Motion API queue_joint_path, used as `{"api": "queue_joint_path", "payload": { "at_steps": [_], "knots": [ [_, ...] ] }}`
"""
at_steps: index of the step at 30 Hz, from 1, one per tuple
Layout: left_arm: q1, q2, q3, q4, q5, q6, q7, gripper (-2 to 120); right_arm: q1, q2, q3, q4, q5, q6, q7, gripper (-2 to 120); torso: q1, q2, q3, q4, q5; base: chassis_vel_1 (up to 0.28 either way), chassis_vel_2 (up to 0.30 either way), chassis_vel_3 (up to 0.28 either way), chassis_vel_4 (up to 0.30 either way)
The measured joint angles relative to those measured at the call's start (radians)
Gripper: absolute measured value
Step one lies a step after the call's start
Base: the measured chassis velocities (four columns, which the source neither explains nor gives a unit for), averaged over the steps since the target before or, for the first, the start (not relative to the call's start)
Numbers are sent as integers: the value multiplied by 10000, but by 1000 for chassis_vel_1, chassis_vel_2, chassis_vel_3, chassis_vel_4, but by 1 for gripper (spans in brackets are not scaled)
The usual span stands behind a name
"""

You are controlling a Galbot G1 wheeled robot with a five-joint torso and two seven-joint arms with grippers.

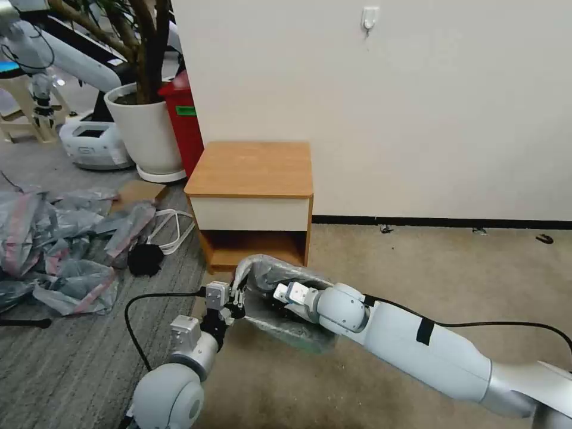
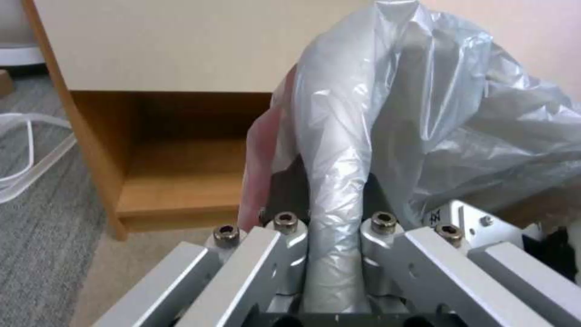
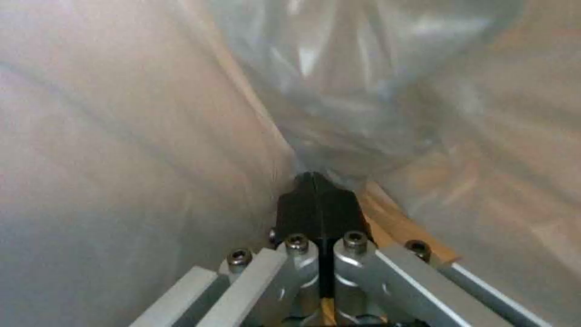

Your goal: Pick up the garbage bag from the table and place it over the trash can.

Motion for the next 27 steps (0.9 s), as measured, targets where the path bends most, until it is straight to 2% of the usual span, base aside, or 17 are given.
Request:
{"api": "queue_joint_path", "payload": {
  "at_steps": [27],
  "knots": [
    [16,176,-74,-47,-99,9,-17,5,22,245,19,-237,-110,7,40,0,0,0,0,0,0,0,0,0,0]
  ]
}}
